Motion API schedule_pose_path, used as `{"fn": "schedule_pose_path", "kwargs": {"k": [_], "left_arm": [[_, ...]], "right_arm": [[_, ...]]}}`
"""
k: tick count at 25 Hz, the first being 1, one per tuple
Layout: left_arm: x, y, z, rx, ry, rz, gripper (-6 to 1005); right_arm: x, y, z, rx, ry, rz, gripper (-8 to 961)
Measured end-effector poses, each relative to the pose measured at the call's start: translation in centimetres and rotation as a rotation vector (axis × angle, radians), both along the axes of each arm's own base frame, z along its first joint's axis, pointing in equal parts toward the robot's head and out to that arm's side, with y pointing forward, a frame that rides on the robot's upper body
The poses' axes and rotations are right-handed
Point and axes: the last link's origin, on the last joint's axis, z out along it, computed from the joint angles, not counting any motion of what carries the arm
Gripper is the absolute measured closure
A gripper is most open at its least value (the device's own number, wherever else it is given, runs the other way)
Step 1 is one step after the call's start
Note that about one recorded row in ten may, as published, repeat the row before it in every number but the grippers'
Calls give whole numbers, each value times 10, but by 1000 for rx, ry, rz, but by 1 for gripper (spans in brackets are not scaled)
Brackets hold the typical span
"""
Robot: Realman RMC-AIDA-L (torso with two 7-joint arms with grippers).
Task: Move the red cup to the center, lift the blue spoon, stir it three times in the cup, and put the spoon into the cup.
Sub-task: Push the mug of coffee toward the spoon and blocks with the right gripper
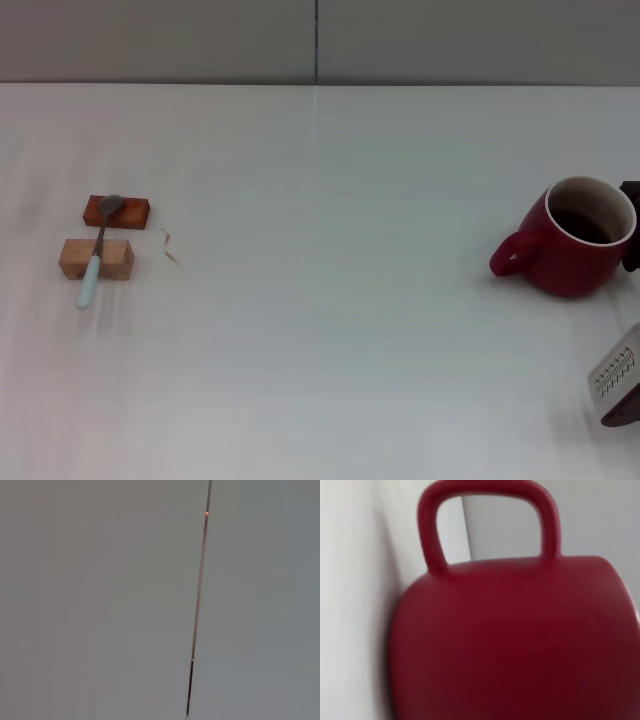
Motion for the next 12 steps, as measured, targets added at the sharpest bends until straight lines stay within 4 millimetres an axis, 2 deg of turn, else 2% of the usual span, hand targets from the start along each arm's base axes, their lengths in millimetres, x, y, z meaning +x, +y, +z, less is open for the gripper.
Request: {"fn": "schedule_pose_path", "kwargs": {"k": [12], "left_arm": [[-1,-2,-1,-1,-6,2,197]], "right_arm": [[-4,-2,-9,-43,2,11,925]]}}
